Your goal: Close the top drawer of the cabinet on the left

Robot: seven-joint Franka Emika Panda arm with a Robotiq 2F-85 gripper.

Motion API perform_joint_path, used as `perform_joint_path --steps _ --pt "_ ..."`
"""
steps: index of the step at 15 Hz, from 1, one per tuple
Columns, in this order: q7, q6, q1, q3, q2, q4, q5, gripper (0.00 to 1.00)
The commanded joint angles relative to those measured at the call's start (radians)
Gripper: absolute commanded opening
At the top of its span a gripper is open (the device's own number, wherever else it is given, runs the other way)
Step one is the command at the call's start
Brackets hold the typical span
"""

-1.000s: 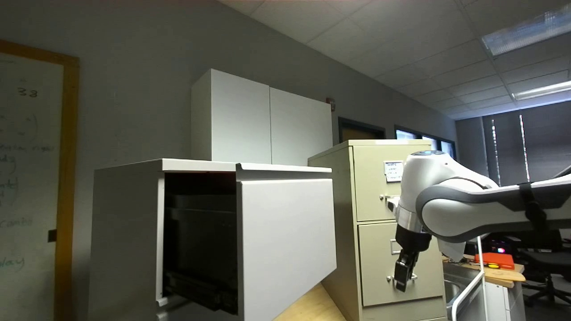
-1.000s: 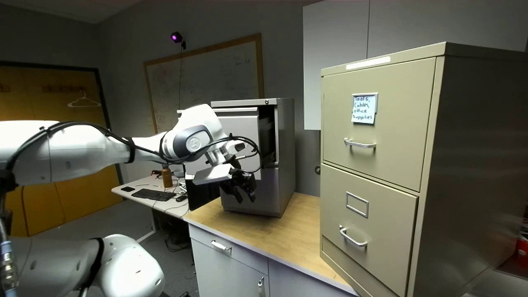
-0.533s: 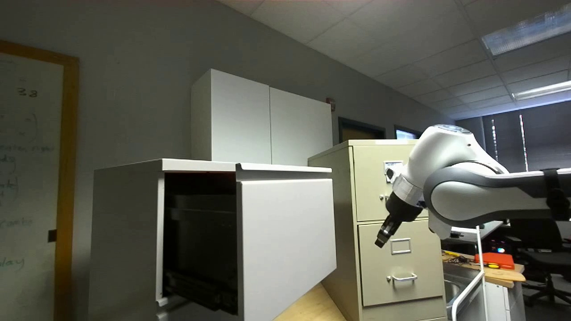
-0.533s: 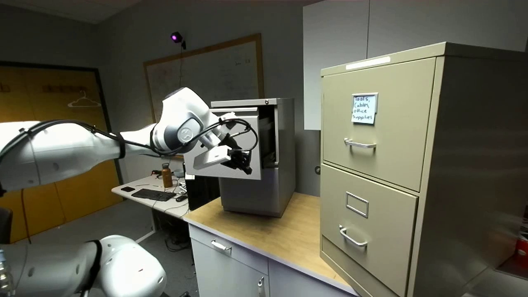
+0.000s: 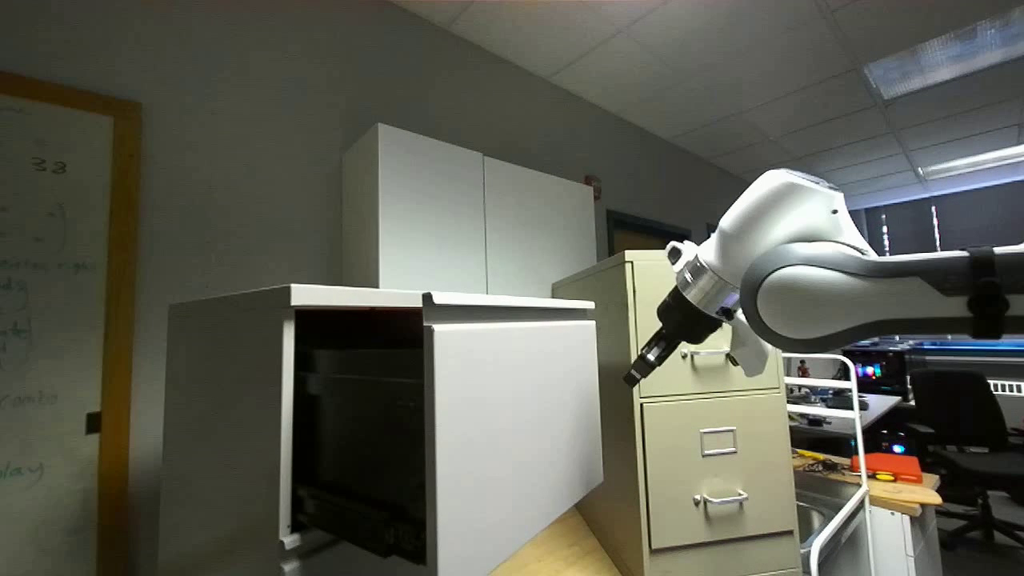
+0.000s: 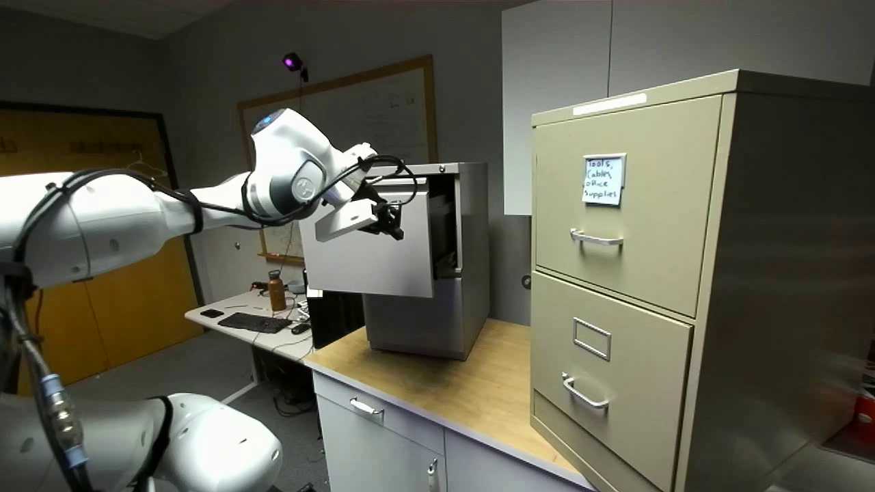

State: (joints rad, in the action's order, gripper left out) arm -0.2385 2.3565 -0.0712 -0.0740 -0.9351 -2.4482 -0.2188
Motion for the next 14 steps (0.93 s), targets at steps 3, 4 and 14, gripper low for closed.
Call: perform_joint_path --steps 3,4,14 --pt "-0.047 -0.019 -0.091 0.018 0.154 0.178 0.068 0.06" --pt "-0.054 -0.023 -0.107 0.018 0.182 0.203 0.079 0.06" --pt "-0.129 -0.107 -0.167 0.045 0.412 0.442 0.148 0.06"
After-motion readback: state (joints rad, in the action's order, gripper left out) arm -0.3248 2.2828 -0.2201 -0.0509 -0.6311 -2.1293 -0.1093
